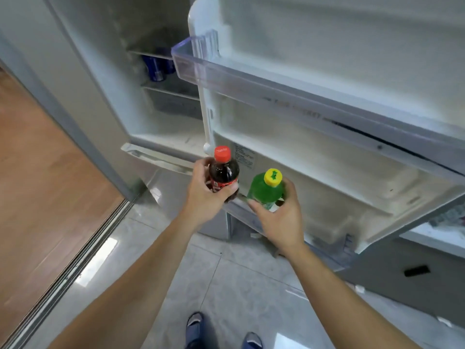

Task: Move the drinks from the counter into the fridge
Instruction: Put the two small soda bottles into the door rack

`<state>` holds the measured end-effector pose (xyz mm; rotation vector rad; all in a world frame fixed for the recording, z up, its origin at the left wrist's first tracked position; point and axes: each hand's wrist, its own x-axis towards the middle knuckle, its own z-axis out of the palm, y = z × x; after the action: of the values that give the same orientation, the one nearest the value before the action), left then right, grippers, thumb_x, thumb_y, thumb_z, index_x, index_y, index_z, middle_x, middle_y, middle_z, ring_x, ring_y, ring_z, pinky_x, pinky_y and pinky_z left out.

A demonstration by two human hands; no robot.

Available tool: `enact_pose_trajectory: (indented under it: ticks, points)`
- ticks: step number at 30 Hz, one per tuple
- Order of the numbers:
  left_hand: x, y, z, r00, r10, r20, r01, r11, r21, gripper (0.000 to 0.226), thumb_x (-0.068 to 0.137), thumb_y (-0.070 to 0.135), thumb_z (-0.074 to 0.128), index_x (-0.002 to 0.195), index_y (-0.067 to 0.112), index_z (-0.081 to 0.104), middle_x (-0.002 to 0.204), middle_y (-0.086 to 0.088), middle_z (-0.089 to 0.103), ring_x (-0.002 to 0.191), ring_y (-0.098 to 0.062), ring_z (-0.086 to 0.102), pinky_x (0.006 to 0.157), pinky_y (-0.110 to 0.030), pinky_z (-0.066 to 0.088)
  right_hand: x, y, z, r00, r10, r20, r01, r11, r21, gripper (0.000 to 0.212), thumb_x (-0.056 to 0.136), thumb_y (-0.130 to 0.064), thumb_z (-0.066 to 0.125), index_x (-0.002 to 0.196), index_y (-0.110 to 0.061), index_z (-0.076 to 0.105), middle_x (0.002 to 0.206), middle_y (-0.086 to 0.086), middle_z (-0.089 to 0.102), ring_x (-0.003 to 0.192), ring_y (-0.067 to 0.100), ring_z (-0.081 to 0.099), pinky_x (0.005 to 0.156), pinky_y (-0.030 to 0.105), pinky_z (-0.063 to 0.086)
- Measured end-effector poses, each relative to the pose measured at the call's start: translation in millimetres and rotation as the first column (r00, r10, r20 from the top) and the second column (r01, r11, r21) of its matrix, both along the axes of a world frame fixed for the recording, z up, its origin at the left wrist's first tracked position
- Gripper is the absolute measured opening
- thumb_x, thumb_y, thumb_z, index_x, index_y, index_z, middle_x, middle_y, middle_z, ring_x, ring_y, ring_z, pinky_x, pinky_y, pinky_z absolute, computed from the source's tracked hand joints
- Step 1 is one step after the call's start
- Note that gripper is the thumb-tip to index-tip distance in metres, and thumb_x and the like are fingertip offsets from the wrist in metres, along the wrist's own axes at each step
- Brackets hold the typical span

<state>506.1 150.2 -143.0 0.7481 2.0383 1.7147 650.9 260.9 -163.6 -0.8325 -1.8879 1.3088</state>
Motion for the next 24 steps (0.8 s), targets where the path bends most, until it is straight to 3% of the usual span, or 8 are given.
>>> enact_pose_trajectory:
  ticks: [2, 4, 9, 12, 17, 21, 24]
  points:
    - [-10, 12, -4, 0.997, -0.057, -0.046, 0.055, 0.997, -0.058, 0.066, 0.067, 0.025, 0.085, 0.110, 0.049, 0.042, 0.112, 0.016, 0.062, 0.102, 0.006, 0.062, 0.087, -0.020, 0.048, -6, 3, -4, 0.996, -0.021, 0.081, 0.022, 1.000, -0.016, 0.067, 0.069, -0.026, 0.087, 0.119, -0.041, 0.044, 0.104, -0.031, 0.057, 0.096, -0.018, 0.054, 0.078, -0.003, 0.038]
    - [-19, 22, -9, 0.985, -0.135, -0.108, 0.124, 0.987, -0.103, 0.071, 0.067, 0.018, 0.087, 0.115, 0.040, 0.040, 0.108, 0.020, 0.059, 0.097, 0.008, 0.061, 0.085, -0.017, 0.048, -16, 5, -5, 0.985, -0.049, 0.168, 0.054, 0.998, -0.023, 0.067, 0.069, -0.024, 0.086, 0.115, -0.043, 0.041, 0.099, -0.032, 0.054, 0.089, -0.017, 0.054, 0.073, -0.002, 0.038]
    - [-49, 28, -23, 0.925, -0.293, -0.243, 0.217, 0.930, -0.296, 0.071, 0.067, 0.020, 0.087, 0.124, 0.031, 0.048, 0.116, 0.009, 0.062, 0.108, -0.014, 0.060, 0.090, -0.025, 0.043, -42, 8, -3, 0.927, -0.064, 0.370, 0.096, 0.993, -0.068, 0.066, 0.067, -0.024, 0.084, 0.121, -0.026, 0.047, 0.097, -0.011, 0.061, 0.093, 0.016, 0.064, 0.080, 0.028, 0.051]
    - [-61, 25, -33, 0.865, -0.401, -0.301, 0.276, 0.882, -0.381, 0.068, 0.070, 0.017, 0.085, 0.129, 0.023, 0.052, 0.122, -0.003, 0.062, 0.111, -0.024, 0.060, 0.089, -0.026, 0.044, -53, 7, -5, 0.879, -0.066, 0.472, 0.097, 0.994, -0.043, 0.070, 0.067, -0.024, 0.084, 0.126, -0.022, 0.045, 0.098, -0.008, 0.061, 0.095, 0.020, 0.064, 0.080, 0.029, 0.050]
    - [-71, 17, -43, 0.849, -0.401, -0.344, 0.266, 0.886, -0.379, 0.062, 0.071, 0.018, 0.084, 0.126, 0.014, 0.055, 0.120, -0.010, 0.060, 0.109, -0.029, 0.059, 0.087, -0.026, 0.041, -63, 0, -8, 0.784, -0.045, 0.620, 0.079, 0.996, -0.029, 0.069, 0.069, -0.033, 0.084, 0.123, -0.016, 0.047, 0.107, 0.004, 0.068, 0.099, 0.026, 0.065, 0.083, 0.036, 0.054]
    - [-73, 7, -43, 0.843, -0.379, -0.383, 0.279, 0.915, -0.293, 0.074, 0.071, 0.017, 0.084, 0.135, 0.027, 0.047, 0.127, -0.005, 0.056, 0.113, -0.023, 0.056, 0.090, -0.026, 0.041, -64, -7, -5, 0.706, -0.087, 0.703, 0.068, 0.996, 0.056, 0.065, 0.069, -0.038, 0.082, 0.122, -0.017, 0.051, 0.111, 0.006, 0.069, 0.101, 0.028, 0.066, 0.081, 0.033, 0.053]
    - [-74, 4, -39, 0.839, -0.380, -0.390, 0.287, 0.917, -0.277, 0.070, 0.073, 0.017, 0.083, 0.133, 0.030, 0.048, 0.125, -0.002, 0.057, 0.114, -0.023, 0.055, 0.092, -0.027, 0.042, -66, -11, -1, 0.692, -0.116, 0.713, 0.097, 0.993, 0.067, 0.064, 0.071, -0.037, 0.082, 0.125, -0.020, 0.052, 0.113, 0.004, 0.069, 0.104, 0.028, 0.065, 0.077, 0.029, 0.048]
